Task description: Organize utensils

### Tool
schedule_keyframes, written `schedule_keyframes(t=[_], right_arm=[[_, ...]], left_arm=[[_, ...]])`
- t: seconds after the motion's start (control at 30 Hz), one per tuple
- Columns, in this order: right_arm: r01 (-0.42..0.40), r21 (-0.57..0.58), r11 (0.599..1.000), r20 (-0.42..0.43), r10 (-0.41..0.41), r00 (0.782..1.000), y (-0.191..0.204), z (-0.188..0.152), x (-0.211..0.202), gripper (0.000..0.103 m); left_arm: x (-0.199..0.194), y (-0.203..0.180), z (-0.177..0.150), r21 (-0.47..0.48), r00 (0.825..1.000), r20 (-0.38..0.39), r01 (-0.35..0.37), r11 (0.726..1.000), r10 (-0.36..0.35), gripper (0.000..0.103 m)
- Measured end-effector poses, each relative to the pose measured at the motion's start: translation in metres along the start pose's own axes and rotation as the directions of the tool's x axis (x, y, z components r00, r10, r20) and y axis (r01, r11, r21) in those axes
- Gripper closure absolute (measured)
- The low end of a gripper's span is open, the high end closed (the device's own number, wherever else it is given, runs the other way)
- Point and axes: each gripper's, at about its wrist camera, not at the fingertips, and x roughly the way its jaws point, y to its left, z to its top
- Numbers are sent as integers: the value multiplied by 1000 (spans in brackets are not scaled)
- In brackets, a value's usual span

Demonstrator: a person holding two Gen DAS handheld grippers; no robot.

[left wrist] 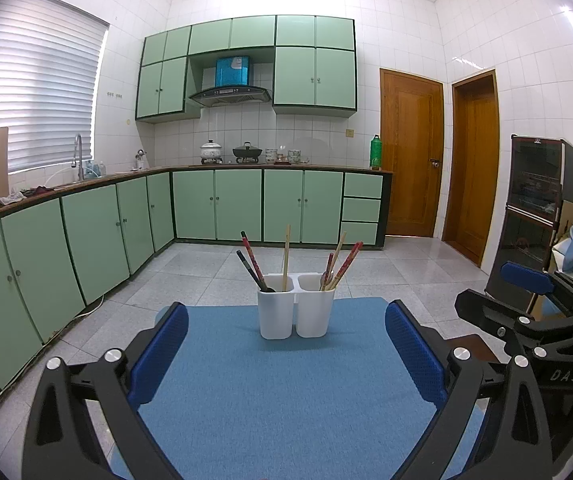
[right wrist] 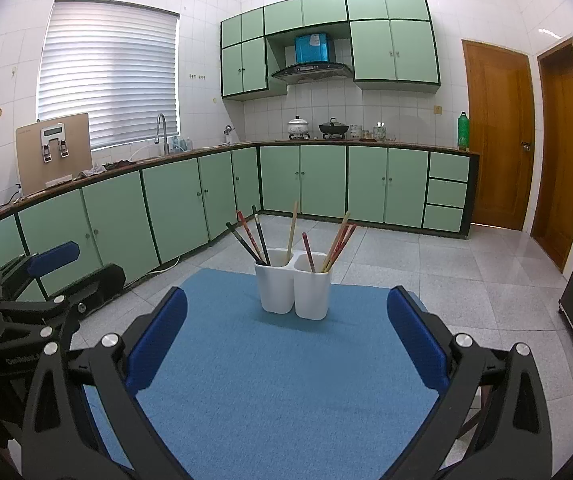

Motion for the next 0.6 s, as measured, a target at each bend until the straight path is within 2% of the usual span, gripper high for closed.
schedule_keyframes(t=[0.6], right_arm=[[-2, -1, 1000, -3, 2, 1000, 4, -2, 2, 6]], left_arm=[[0, -1, 1, 2, 1000, -2, -1, 1000, 1, 6]])
